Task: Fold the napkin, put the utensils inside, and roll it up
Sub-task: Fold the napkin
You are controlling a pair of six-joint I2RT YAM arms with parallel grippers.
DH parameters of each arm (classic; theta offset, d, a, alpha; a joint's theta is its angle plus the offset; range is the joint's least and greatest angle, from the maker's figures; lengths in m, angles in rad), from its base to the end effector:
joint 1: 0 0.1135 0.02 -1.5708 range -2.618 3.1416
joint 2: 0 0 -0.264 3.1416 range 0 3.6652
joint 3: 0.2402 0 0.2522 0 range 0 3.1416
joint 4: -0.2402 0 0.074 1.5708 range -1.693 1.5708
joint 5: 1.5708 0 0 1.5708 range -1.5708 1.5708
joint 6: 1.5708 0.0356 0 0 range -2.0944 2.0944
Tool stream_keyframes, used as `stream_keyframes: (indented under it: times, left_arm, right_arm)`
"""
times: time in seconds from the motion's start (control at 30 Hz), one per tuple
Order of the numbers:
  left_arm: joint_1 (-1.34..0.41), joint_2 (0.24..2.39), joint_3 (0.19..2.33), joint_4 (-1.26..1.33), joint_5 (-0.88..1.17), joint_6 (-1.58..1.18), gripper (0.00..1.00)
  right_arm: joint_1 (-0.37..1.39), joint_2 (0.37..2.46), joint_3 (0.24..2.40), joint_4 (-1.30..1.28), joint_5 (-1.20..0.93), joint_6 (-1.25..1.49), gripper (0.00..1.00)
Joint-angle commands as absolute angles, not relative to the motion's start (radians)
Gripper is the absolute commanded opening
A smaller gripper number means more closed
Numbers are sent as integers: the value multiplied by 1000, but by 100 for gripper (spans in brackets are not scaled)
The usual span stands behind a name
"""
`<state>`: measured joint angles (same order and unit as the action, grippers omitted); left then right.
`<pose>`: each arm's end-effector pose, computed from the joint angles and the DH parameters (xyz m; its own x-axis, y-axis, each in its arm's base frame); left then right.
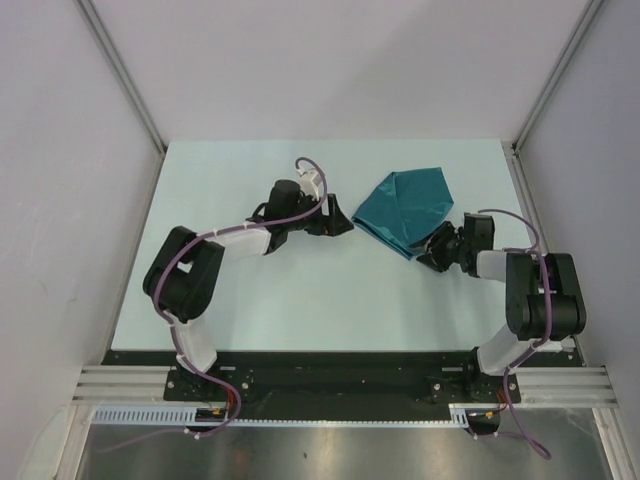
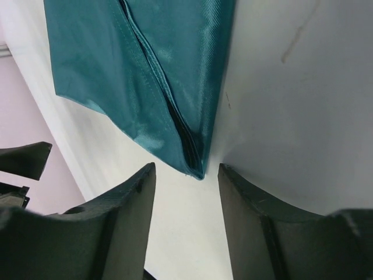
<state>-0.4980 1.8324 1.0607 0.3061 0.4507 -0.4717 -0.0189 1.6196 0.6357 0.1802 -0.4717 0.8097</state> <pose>0.3444 -0.2049 0.1931 -0.7021 -0.0838 -0.7071 0.5084 0.6363 -0.5802 0.2921 0.0107 0.1303 -0.7126 0.6586 -0.2418 0.3153 0.6085 0.7282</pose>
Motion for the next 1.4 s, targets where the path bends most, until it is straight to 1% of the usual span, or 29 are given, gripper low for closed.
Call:
stream_keyframes:
  times: [0.0, 0.13, 0.33, 0.53, 0.6, 0.63, 0.7, 0.77, 0.8, 1.1, 1.13, 1.2, 1.27, 1.37]
  left_arm:
    - [-472, 1776, 1045, 330, 457, -489, 87]
    - [-463, 1769, 1040, 330, 456, -488, 86]
    - [-449, 1763, 1034, 330, 457, -495, 87]
    - [-443, 1740, 1022, 328, 459, -495, 86]
    - [-440, 1729, 1016, 330, 457, -495, 86]
    - [-437, 1726, 1014, 330, 459, -497, 87]
    - [-436, 1720, 1009, 331, 457, -497, 87]
    - [-434, 1715, 1005, 334, 457, -500, 86]
    - [-433, 1709, 1000, 334, 459, -502, 87]
    - [-417, 1677, 927, 353, 442, -535, 86]
    - [-413, 1672, 919, 359, 446, -541, 81]
    - [-411, 1667, 894, 362, 451, -546, 75]
    - [-408, 1660, 873, 376, 451, -557, 74]
    - [-405, 1655, 830, 409, 456, -586, 76]
  right_arm:
    - [-8, 1669, 646, 196, -417, 811, 50]
    - [-3, 1683, 647, 184, -400, 804, 47]
    - [-3, 1712, 655, 186, -383, 796, 38]
    - [-3, 1709, 664, 161, -362, 785, 22]
    - [23, 1709, 666, 158, -364, 785, 18]
    - [25, 1706, 666, 156, -364, 784, 13]
    - [31, 1707, 664, 160, -367, 784, 9]
    - [34, 1710, 664, 161, -376, 781, 1]
    - [41, 1710, 664, 161, -382, 781, 0]
    - [94, 1642, 621, 104, -414, 761, 0]
    - [106, 1634, 606, 97, -416, 758, 0]
    - [117, 1603, 592, 74, -422, 750, 0]
    - [133, 1580, 568, 48, -425, 747, 0]
    - [158, 1530, 540, 3, -425, 738, 0]
